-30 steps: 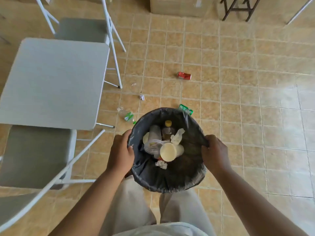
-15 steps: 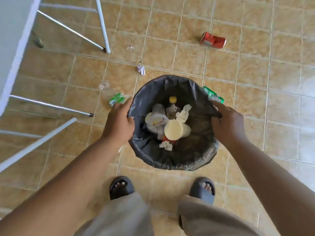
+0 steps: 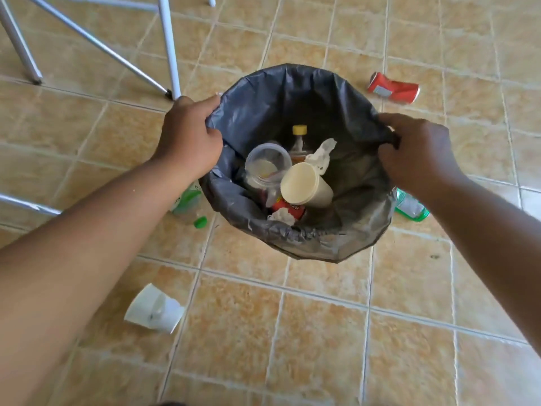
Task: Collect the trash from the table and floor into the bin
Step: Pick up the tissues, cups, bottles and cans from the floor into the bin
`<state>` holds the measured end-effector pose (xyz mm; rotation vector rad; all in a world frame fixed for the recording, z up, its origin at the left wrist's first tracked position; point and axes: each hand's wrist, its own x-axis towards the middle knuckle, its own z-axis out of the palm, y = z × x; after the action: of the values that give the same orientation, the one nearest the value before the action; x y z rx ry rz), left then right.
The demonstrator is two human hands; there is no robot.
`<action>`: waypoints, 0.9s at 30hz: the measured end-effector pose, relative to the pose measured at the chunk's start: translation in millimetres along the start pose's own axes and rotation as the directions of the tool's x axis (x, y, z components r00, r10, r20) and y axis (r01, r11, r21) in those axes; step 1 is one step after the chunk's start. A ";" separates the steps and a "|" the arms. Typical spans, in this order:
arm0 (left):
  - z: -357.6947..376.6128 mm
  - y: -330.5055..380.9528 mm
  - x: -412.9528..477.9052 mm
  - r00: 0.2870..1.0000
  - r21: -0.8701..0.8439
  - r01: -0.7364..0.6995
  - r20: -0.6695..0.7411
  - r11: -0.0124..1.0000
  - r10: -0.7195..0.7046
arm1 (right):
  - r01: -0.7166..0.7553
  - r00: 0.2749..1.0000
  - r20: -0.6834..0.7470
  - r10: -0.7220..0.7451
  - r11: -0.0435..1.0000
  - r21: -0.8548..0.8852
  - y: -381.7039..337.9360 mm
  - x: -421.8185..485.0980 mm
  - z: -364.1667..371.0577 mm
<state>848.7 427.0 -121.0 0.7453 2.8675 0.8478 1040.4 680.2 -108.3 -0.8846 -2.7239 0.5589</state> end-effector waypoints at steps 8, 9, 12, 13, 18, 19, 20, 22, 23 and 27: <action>12.0 -6.2 -12.0 0.992 0.151 -0.111 -0.043 0.982 0.118 | 0.053 0.998 -0.020 -0.056 0.990 -0.129 -5.6 -3.8 11.3; 12.8 -6.5 -10.3 0.990 0.158 -0.127 -0.047 0.979 0.136 | 0.041 0.999 -0.020 -0.044 0.988 -0.150 -8.0 -2.4 13.6; 13.2 -3.3 -7.7 0.987 0.176 -0.152 -0.024 0.973 0.158 | 0.028 1.000 0.014 -0.026 0.984 -0.178 -17.7 -4.5 21.2; 12.4 -2.0 -8.7 0.987 0.194 -0.156 0.000 0.968 0.159 | 0.036 0.999 0.035 -0.030 0.982 -0.184 -19.8 -8.5 24.0; 5.9 -2.0 -8.7 0.980 0.321 -0.184 0.129 0.929 0.149 | 0.032 0.998 0.055 -0.025 0.991 -0.131 -18.8 -18.4 28.8; 5.9 -2.4 -8.2 0.978 0.325 -0.182 0.153 0.928 0.138 | 0.028 0.999 0.039 -0.024 0.991 -0.127 -17.6 -17.5 28.9; 6.3 -3.0 -8.0 0.977 0.319 -0.175 0.175 0.932 0.123 | 0.024 1.000 0.018 -0.021 0.990 -0.136 -16.5 -16.4 28.5; 7.1 -3.2 -8.4 0.972 0.287 -0.151 0.215 0.946 0.090 | 0.006 1.000 -0.029 -0.011 0.984 -0.180 -15.9 -15.2 26.4; 6.9 -2.7 -9.0 0.970 0.263 -0.134 0.234 0.955 0.072 | -0.001 0.999 -0.051 -0.009 0.980 -0.197 -15.7 -15.5 24.6; 6.0 -1.5 -14.7 0.965 0.165 -0.092 0.258 0.982 0.047 | 0.037 0.999 -0.032 -0.042 0.990 -0.139 -7.8 -17.9 19.8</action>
<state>862.1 422.1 -128.0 0.9043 2.7226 0.4681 1044.2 657.9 -124.5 -0.8615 -2.7687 0.3473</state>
